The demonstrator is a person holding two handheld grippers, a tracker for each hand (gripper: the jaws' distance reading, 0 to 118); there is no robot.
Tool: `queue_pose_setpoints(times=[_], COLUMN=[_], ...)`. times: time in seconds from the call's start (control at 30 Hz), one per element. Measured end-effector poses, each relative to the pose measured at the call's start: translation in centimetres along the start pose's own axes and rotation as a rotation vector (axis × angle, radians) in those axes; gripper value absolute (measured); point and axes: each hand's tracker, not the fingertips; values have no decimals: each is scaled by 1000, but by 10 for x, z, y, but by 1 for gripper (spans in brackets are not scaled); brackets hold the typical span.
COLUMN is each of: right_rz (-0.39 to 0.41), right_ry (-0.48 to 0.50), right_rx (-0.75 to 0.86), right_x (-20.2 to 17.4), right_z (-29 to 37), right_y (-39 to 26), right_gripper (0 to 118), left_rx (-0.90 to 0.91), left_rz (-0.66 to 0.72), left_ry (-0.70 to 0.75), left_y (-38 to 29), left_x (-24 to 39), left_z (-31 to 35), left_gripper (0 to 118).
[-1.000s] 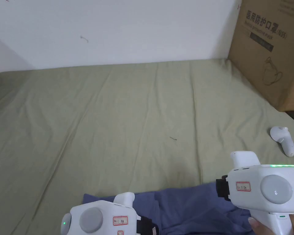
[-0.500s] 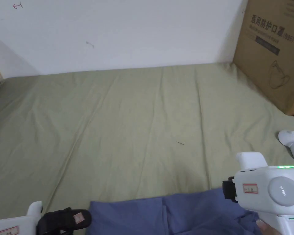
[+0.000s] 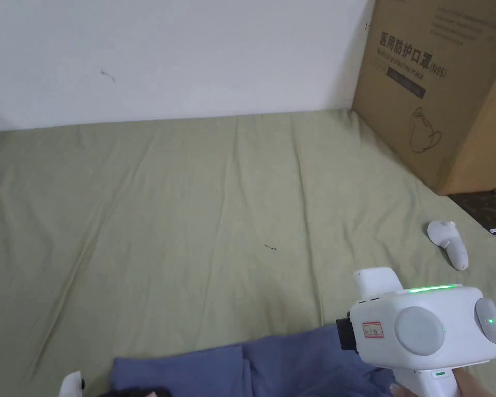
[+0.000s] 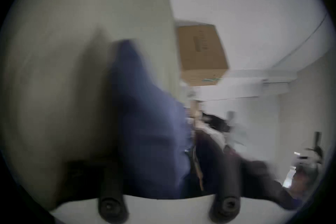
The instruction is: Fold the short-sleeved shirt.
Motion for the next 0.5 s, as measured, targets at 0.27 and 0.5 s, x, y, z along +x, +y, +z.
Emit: queue_pose_setpoints(times=[0.27, 0.5], right_rz=[-26, -32], right_ry=[26, 59], right_rx=[-1, 20], right_x=[5, 6], right_z=[-2, 0], right_y=[0, 1], right_gripper=[0, 0], left_rx=[-10, 186], left_rz=[-267, -576], left_ry=[334, 983], left_y=[-6, -29], left_x=[65, 145], left_z=[20, 87], left_gripper=[7, 7])
